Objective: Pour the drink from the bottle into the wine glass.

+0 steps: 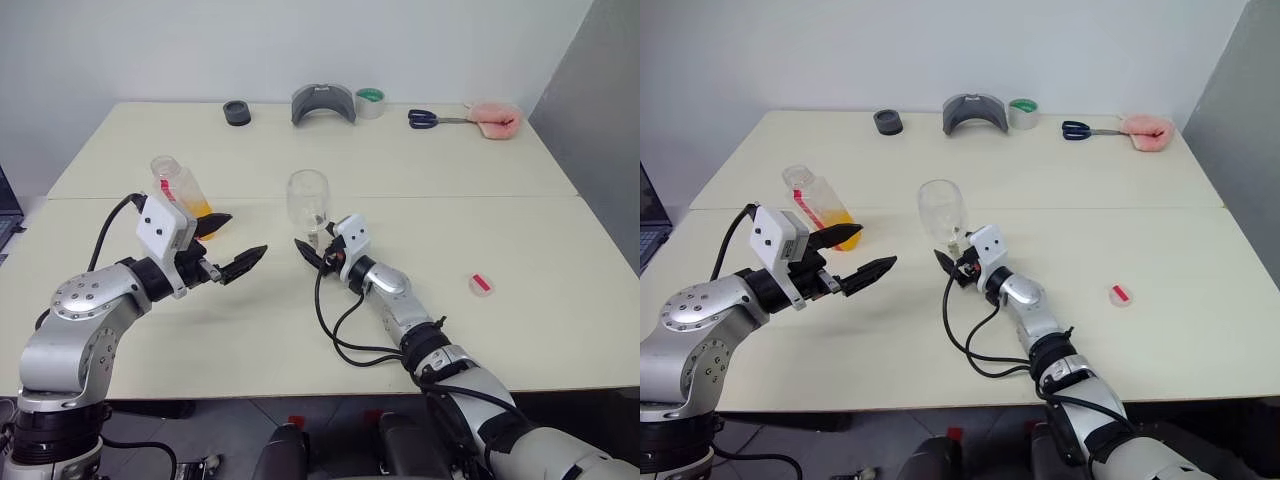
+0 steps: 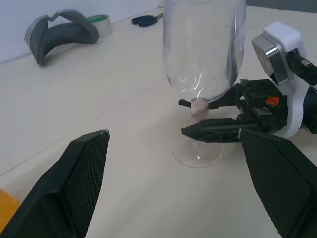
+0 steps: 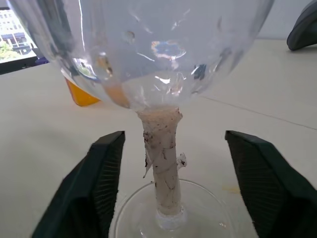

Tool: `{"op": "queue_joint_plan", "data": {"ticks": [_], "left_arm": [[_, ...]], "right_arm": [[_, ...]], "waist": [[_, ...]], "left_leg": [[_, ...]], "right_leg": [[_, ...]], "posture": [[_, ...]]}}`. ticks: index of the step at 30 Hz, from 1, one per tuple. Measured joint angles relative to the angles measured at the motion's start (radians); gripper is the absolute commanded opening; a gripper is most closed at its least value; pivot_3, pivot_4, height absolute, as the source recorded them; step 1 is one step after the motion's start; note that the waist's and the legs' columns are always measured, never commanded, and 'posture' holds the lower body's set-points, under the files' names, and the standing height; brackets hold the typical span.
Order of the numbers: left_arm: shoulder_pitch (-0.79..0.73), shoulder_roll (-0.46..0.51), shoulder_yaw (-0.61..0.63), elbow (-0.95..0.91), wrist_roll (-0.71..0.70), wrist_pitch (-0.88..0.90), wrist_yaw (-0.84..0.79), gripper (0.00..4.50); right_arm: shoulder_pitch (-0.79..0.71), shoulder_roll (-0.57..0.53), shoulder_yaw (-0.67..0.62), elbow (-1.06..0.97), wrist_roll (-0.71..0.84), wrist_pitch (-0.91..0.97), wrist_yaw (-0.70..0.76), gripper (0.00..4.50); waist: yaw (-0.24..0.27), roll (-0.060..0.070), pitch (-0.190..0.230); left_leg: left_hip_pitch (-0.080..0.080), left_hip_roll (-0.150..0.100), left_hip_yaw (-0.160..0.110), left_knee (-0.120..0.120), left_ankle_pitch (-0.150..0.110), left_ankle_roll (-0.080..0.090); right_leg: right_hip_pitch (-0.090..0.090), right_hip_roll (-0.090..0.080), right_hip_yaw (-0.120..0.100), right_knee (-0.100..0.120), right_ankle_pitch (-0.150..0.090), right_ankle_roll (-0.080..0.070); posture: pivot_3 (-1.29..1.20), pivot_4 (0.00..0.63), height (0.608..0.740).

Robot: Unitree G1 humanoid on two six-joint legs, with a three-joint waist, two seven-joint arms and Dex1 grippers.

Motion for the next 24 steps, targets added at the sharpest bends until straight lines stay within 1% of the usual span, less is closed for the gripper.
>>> {"op": "queue_joint_plan", "data": {"ticks": [6, 9, 13, 16, 17, 18, 20, 24], "left_arm": [[-0.008, -0.005, -0.022, 0.0, 0.0, -0.001, 0.0, 4.5], [-0.011, -0.006, -0.024, 0.0, 0.0, -0.001, 0.002, 4.5], [0.006, -0.033, -0.022, -0.008, 0.002, -0.015, 0.034, 4.5], [0.036, -0.051, -0.022, -0.008, 0.005, -0.021, 0.056, 4.5], [0.049, -0.064, -0.022, -0.016, 0.014, -0.031, 0.07, 4.5], [0.11, -0.103, -0.015, -0.023, 0.05, -0.07, 0.117, 4.5], [0.185, -0.147, -0.016, 0.027, 0.1, -0.094, 0.175, 4.5], [0.222, -0.202, 0.002, 0.089, 0.154, -0.15, 0.256, 4.5]], "right_arm": [[0.0, -0.002, -0.002, -0.004, -0.003, 0.007, 0.002, 4.49], [0.023, -0.025, -0.003, -0.047, -0.003, 0.028, 0.01, 4.49], [0.132, -0.084, -0.003, -0.193, 0.003, 0.097, 0.035, 4.49], [0.199, -0.109, -0.001, -0.272, 0.007, 0.143, 0.05, 4.49], [0.236, -0.127, 0.011, -0.353, 0.008, 0.184, 0.059, 4.49], [0.354, -0.171, 0.048, -0.557, 0.03, 0.258, 0.103, 4.49], [0.467, -0.246, 0.064, -0.718, 0.049, 0.36, 0.141, 4.49], [0.536, -0.359, 0.068, -0.976, 0.098, 0.512, 0.185, 4.49]], "waist": [[0.0, 0.0, 0.0], [0.0, 0.0, 0.0], [0.004, 0.0, 0.0], [0.002, 0.0, 0.0], [0.0, 0.0, 0.0], [0.003, 0.005, -0.003], [0.005, 0.005, -0.002], [0.01, 0.002, 0.0]], "left_leg": [[0.0, 0.0, 0.0, 0.0, 0.0, 0.0], [0.0, 0.0, 0.0, 0.0, 0.0, 0.0], [-0.001, -0.001, 0.0, 0.0, 0.0, 0.0], [-0.001, 0.0, 0.0, 0.0, 0.0, 0.0], [0.0, 0.001, 0.0, 0.0, 0.0, 0.0], [0.002, 0.001, -0.001, -0.002, -0.001, 0.0], [-0.001, 0.0, -0.001, -0.002, -0.001, 0.0], [-0.001, -0.001, -0.001, 0.001, -0.001, 0.0]], "right_leg": [[0.0, 0.0, 0.0, 0.0, 0.0, 0.0], [0.0, 0.0, 0.0, 0.0, 0.0, 0.0], [0.0, -0.001, 0.0, -0.001, 0.0, 0.0], [0.0, -0.001, 0.0, 0.0, 0.0, 0.0], [0.0, 0.0, 0.0, -0.001, 0.0, 0.0], [0.001, -0.002, 0.001, -0.001, -0.001, -0.001], [0.0, -0.003, 0.001, -0.002, -0.001, -0.001], [0.001, -0.002, 0.0, -0.002, -0.001, 0.001]], "posture": [[0.0, 0.15, 0.74], [0.0, 0.15, 0.74], [0.0, 0.15, 0.74], [0.0, 0.15, 0.74], [0.0, 0.15, 0.74], [0.0, 0.15, 0.74], [0.0, 0.15, 0.74], [0.0, 0.15, 0.74]]}}
